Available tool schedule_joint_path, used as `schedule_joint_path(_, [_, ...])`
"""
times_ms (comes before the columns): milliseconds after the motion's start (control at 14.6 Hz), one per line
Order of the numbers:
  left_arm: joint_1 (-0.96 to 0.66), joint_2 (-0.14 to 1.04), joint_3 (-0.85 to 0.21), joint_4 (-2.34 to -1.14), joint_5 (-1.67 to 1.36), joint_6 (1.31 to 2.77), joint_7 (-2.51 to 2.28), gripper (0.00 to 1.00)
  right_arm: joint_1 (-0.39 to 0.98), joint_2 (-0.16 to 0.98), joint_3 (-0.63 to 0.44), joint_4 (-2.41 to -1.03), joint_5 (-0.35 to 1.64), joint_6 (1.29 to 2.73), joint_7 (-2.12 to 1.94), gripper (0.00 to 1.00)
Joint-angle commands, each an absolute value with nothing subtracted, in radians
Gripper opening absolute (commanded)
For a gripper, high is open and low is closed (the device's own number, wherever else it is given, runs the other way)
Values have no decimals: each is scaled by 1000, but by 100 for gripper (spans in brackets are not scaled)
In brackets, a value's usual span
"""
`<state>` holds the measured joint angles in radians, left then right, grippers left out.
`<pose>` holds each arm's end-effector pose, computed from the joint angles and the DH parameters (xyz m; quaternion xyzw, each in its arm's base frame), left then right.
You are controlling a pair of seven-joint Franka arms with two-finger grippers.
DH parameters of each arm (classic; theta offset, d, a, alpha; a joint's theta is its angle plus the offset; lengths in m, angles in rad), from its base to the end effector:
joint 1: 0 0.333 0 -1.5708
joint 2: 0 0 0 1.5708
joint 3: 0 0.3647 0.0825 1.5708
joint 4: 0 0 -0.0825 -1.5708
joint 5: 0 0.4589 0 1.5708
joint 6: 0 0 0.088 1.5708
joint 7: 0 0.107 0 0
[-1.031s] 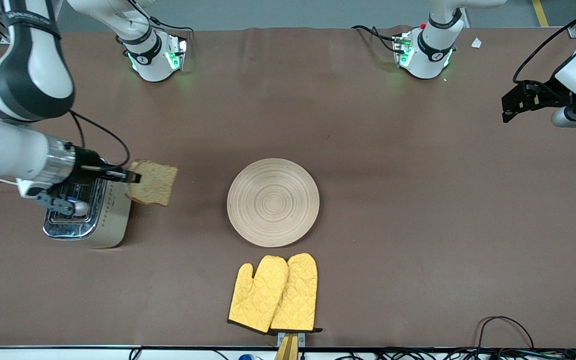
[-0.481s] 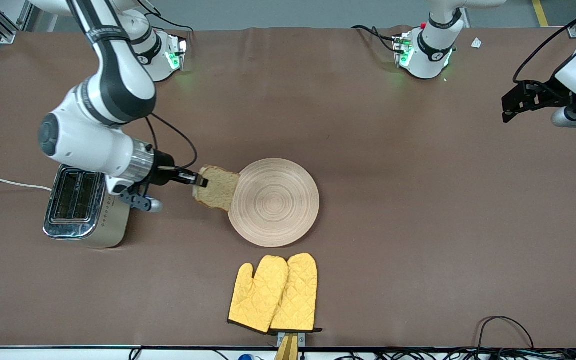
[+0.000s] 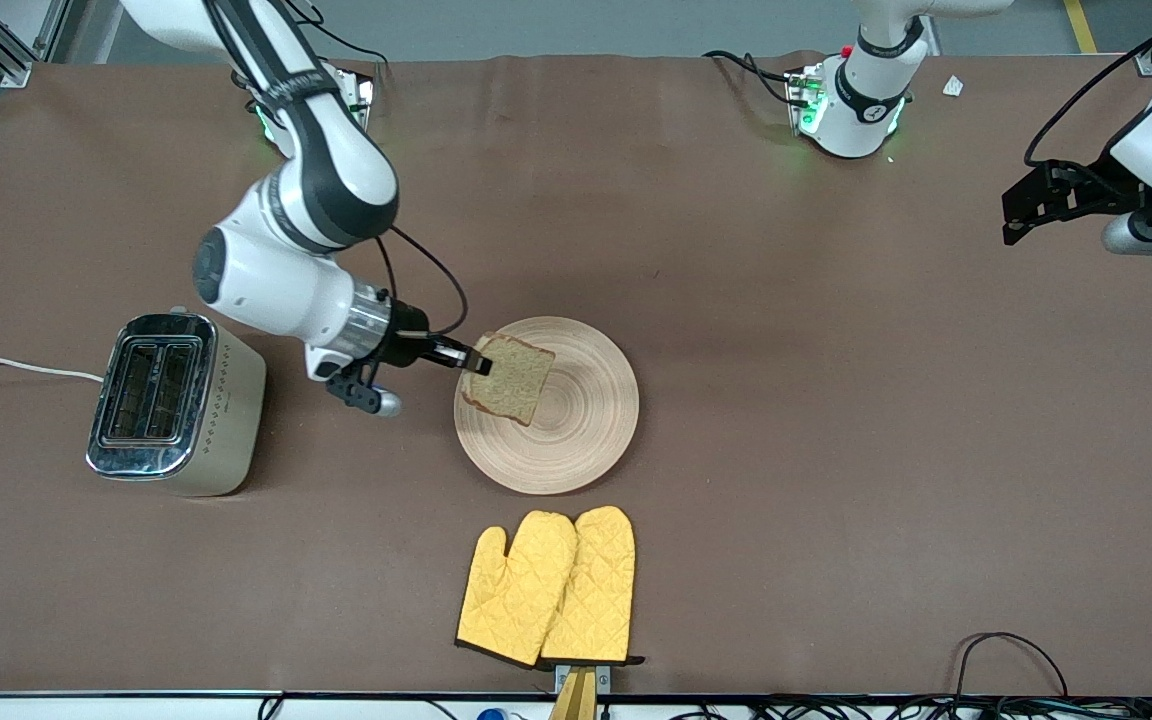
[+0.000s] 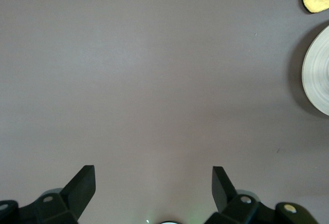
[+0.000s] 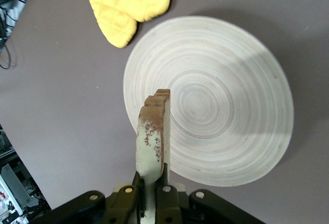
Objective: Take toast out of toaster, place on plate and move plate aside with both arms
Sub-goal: 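Carry the toast over the wooden plate with the right gripper, then lower the toast onto the plate and open the right gripper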
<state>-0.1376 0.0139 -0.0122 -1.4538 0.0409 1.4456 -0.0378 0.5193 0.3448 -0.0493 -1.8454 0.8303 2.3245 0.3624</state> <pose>0.6149 -0.0879 0.7170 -0.9983 0.0536 0.0091 0.0212 0.6413 0.3434 0.3596 -0.9282 0.2041 0.0652 0.3041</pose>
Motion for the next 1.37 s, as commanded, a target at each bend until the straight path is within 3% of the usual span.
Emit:
schedule_joint_path(0, [-132, 23, -11, -1430, 25, 1428, -18, 100, 558, 409, -55, -1845, 925, 2403, 293, 0])
schedule_joint_path(550, [-132, 23, -11, -1431, 5, 1428, -17, 100, 517, 546, -55, -1799, 1124, 2411, -239, 0])
schedule_joint_path(1305, [-126, 23, -9, -1434, -32, 1428, -3, 100, 468, 535, -61, -1905, 1121, 2355, -423, 1])
